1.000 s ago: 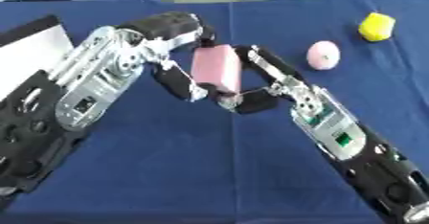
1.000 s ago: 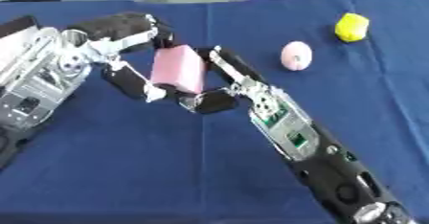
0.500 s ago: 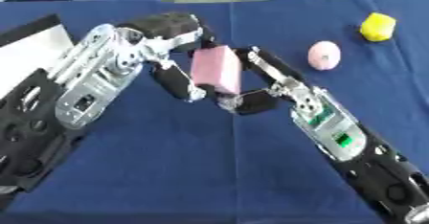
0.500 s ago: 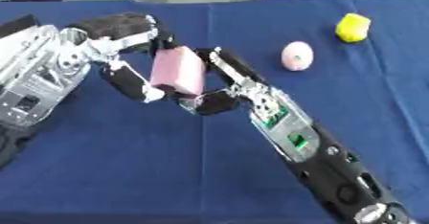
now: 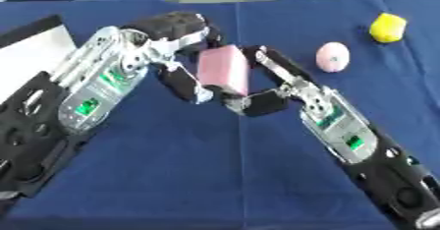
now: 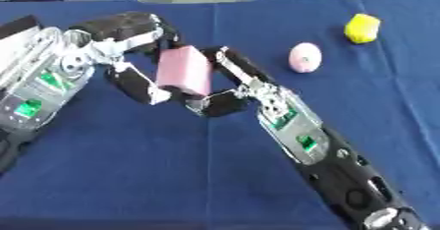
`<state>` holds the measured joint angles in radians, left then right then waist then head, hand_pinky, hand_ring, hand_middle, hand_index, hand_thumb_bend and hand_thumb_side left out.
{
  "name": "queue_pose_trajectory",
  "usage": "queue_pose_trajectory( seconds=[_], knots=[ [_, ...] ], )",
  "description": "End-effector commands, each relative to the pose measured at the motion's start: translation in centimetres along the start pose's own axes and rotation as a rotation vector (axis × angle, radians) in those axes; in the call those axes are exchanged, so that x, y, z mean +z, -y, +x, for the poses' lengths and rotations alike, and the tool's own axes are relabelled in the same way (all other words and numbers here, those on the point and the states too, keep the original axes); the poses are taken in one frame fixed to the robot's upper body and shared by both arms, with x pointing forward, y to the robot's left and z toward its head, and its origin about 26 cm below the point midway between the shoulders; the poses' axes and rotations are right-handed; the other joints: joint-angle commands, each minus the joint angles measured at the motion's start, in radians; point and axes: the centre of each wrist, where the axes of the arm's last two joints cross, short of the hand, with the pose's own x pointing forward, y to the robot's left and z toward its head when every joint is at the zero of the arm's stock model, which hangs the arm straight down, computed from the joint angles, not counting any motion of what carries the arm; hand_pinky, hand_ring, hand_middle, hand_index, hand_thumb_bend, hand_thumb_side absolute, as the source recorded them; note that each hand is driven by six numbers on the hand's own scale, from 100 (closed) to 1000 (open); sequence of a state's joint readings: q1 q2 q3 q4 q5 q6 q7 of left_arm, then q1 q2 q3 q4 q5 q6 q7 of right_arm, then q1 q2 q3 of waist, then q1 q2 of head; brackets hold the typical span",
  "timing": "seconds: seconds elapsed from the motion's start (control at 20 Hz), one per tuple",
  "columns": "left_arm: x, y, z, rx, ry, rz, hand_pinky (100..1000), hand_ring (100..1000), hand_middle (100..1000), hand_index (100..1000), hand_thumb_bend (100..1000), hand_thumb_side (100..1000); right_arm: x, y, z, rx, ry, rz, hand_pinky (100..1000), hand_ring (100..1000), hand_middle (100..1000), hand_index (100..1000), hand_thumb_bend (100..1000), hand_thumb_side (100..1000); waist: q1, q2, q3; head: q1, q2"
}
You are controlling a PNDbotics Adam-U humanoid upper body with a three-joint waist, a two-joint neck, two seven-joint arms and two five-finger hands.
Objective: Pick up the objects with one hand, pass them to the other hand, and then place them into the box on the other side of the table.
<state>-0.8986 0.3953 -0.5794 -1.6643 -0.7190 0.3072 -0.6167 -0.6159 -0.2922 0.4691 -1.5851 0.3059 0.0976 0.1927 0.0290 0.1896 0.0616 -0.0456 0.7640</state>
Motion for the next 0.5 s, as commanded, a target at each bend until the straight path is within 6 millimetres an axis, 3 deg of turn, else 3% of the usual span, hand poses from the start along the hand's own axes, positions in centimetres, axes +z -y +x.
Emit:
queue_pose_trajectory(
  seconds=[0.05, 0.3, 0.5],
  knots=[
    [0.73, -1.62, -0.74, -0.045, -0.031, 0.047, 579, 493, 414, 484, 100, 100, 0.54, 0.78, -0.35, 0.062, -0.008, 0.04, 857, 818, 696, 842, 267, 100, 0.009, -0.039, -0.001, 0.003, 0.006],
    [0.76, -1.63, -0.82, -0.053, -0.037, 0.039, 574, 494, 410, 491, 100, 100, 0.58, 0.91, -0.26, 0.09, -0.004, 0.057, 878, 834, 717, 862, 312, 100, 0.009, -0.039, 0.0, 0.003, 0.006],
    [0.8, -1.61, -0.88, -0.063, -0.041, 0.034, 570, 493, 409, 489, 100, 100, 0.65, 0.94, -0.27, 0.117, -0.006, 0.074, 897, 852, 735, 882, 286, 249, 0.008, -0.039, 0.0, 0.003, 0.006]
  ],
)
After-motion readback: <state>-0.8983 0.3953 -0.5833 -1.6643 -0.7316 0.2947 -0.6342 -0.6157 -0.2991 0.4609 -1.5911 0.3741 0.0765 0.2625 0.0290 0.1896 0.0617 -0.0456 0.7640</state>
